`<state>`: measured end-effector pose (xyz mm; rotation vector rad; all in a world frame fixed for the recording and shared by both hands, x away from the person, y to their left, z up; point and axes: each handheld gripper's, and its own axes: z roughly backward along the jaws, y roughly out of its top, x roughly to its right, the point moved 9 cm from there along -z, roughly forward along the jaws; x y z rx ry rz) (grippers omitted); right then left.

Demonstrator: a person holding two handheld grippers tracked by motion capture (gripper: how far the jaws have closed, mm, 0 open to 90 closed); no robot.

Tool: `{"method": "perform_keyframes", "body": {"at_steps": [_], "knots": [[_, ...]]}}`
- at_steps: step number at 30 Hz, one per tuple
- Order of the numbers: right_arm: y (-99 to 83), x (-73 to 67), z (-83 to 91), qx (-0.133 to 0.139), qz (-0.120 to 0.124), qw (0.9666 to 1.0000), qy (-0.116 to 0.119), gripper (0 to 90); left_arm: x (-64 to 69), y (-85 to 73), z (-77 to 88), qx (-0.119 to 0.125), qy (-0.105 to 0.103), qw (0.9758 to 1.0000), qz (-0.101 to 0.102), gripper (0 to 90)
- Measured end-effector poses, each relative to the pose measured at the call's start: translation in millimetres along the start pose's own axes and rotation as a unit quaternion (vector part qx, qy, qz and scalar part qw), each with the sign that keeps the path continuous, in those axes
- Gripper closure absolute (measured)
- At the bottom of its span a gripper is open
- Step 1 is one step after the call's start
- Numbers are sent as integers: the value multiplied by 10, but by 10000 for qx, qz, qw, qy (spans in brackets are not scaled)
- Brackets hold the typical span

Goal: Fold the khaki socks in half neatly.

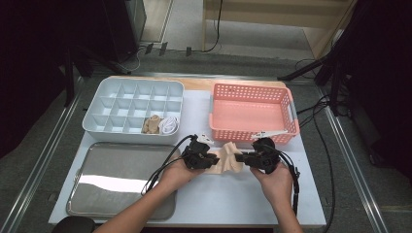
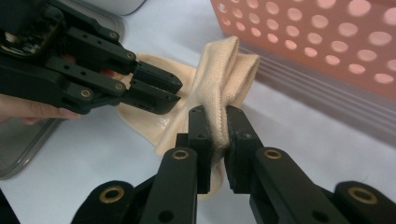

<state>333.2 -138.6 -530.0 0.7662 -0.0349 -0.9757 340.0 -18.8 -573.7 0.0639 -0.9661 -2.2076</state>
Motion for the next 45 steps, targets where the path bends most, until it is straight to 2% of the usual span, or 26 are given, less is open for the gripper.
{"method": "perform_keyframes", "body": {"at_steps": [8, 23, 26, 33, 37, 45], "knots": [[11, -26, -31, -30, -14, 10000, -12, 836, 34, -16, -44, -55, -18, 10000, -43, 784], [133, -237, 53, 135, 201, 9996, 123, 835, 21, -46, -78, -60, -82, 9999, -4, 783], [169, -316, 71, 158, 271, 9993, 186, 836, 17, -59, -73, -28, -79, 10000, -32, 786], [186, -379, 7, 121, 340, 9991, 235, 836, -2, -63, -51, -14, -77, 10000, 52, 779], [190, -395, -4, 101, 361, 9990, 246, 835, -51, -45, 51, 72, -143, 9995, 257, 728], [200, -427, -65, 28, 406, 9988, 281, 834, -220, -45, 309, 231, 1, 9991, 357, 706]]}}
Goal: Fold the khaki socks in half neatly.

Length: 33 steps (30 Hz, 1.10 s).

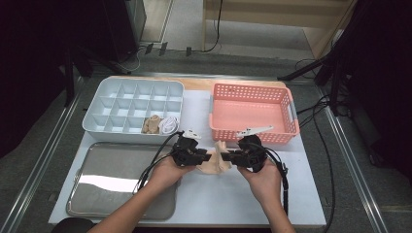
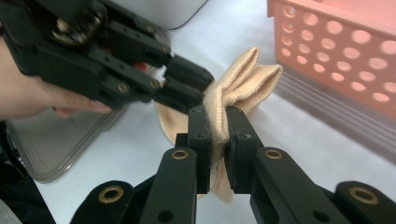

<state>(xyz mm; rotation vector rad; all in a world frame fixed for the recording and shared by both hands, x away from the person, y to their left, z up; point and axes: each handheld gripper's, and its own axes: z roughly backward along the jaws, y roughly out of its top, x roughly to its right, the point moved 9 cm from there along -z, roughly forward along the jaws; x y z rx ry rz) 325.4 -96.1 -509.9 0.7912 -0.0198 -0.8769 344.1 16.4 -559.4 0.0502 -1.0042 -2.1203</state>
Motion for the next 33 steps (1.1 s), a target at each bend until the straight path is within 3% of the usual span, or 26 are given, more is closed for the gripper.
{"method": "perform_keyframes", "body": {"at_steps": [5, 14, 33], "knots": [[1, -28, -57, -85, 57, 9999, 12, 833, -74, -17, 112, -12, 128, 9999, -33, 691], [-8, -43, -180, -244, 157, 9996, 32, 831, -163, -3, 311, 61, 153, 9999, 28, 645], [-5, -128, -505, -403, 270, 9985, 235, 827, -271, -56, 499, 271, 284, 9991, 144, 622]]}}
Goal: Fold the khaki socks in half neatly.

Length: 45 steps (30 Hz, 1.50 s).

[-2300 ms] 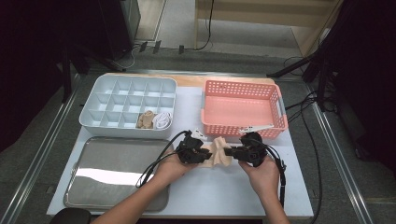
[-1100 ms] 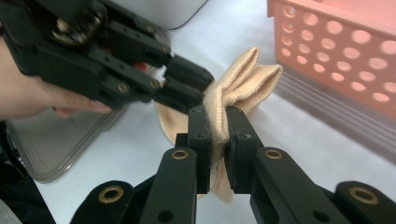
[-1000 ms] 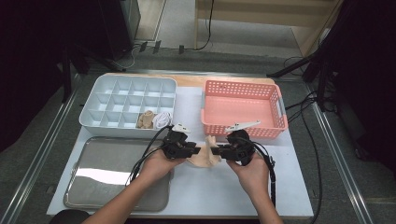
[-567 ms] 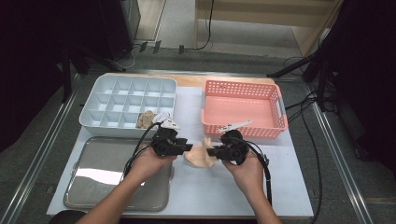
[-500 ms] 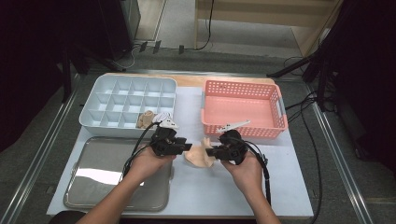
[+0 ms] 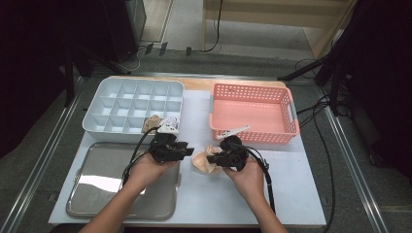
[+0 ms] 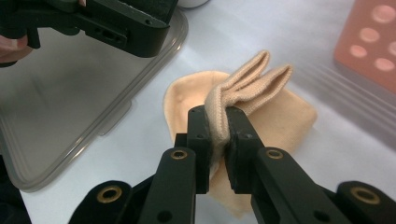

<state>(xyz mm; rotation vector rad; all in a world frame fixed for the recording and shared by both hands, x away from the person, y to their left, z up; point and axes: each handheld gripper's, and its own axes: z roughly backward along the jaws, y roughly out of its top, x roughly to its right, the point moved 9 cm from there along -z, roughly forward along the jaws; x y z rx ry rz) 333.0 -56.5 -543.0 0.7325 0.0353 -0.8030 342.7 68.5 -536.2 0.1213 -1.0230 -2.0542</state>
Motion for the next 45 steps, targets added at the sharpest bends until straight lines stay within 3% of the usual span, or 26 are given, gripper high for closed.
{"method": "perform_keyframes", "body": {"at_steps": [11, 16, 23, 30, 32, 37, 45], "knots": [[15, -53, -156, -84, 102, 9999, 82, 812, -38, -46, 59, 57, 96, 9999, 61, 612], [28, -75, -238, -105, 159, 9997, 129, 754, -58, -57, 82, 78, 117, 9999, 86, 611], [67, -127, -211, 4, 235, 9996, 182, 665, -65, -51, 93, 114, 127, 9998, 129, 610], [134, -183, -87, 172, 279, 9992, 234, 646, -74, -48, 100, 130, 132, 9997, 140, 611], [149, -185, -47, 229, 276, 9991, 243, 656, -72, -47, 108, 131, 131, 9997, 137, 611], [139, -148, 26, 228, 238, 9992, 233, 787, -53, -51, 100, 125, 122, 9998, 124, 611], [20, -56, -68, -28, 146, 9997, 173, 893, -45, -61, 92, 108, 113, 9998, 127, 612]]}}
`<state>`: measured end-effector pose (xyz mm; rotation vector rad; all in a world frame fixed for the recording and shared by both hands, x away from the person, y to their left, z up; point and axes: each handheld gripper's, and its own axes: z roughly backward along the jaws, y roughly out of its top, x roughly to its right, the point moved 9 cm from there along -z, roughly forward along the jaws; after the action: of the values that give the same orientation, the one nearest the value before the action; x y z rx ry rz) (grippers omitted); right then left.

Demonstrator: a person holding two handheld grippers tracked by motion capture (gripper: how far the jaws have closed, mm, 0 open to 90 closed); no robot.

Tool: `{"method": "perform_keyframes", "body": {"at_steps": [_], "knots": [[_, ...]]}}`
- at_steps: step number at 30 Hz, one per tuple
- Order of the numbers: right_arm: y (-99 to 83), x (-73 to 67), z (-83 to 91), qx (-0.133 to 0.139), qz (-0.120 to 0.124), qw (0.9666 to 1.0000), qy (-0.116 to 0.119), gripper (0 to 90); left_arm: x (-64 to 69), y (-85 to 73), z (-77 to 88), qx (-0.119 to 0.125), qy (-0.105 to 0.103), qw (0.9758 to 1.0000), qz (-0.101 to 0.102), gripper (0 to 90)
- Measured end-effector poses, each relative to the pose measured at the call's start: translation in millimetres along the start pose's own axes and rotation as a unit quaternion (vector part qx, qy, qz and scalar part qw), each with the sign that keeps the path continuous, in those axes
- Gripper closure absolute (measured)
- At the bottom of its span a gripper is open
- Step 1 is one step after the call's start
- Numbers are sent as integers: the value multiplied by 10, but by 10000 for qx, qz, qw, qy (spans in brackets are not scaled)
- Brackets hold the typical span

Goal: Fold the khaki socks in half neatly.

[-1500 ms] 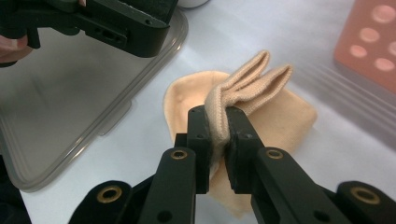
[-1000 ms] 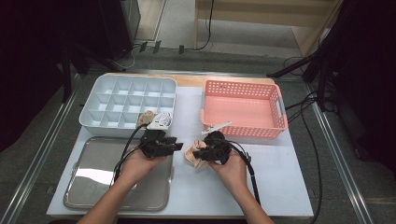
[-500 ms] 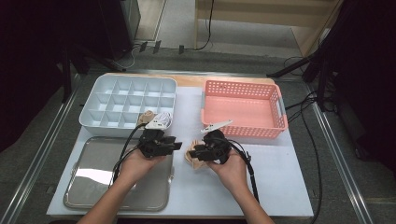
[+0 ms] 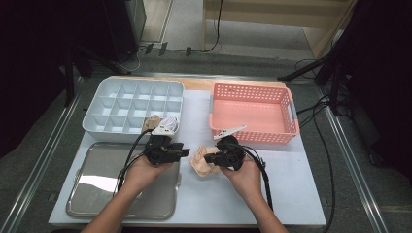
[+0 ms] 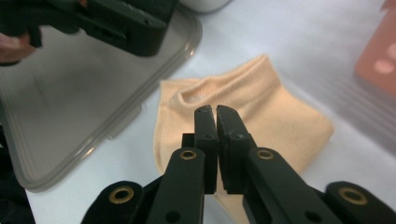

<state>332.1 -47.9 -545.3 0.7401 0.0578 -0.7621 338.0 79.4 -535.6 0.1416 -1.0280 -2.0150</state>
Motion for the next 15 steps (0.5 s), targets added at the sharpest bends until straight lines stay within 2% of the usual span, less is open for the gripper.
{"method": "perform_keyframes", "body": {"at_steps": [8, 15], "knots": [[-100, -25, -177, -216, -24, 9998, 42, 894, 14, -8, -5, -36, -11, 10000, -36, 611], [-137, -72, -294, -278, 52, 9996, 38, 883, 28, 0, -4, -5, -25, 10000, -38, 612]]}}
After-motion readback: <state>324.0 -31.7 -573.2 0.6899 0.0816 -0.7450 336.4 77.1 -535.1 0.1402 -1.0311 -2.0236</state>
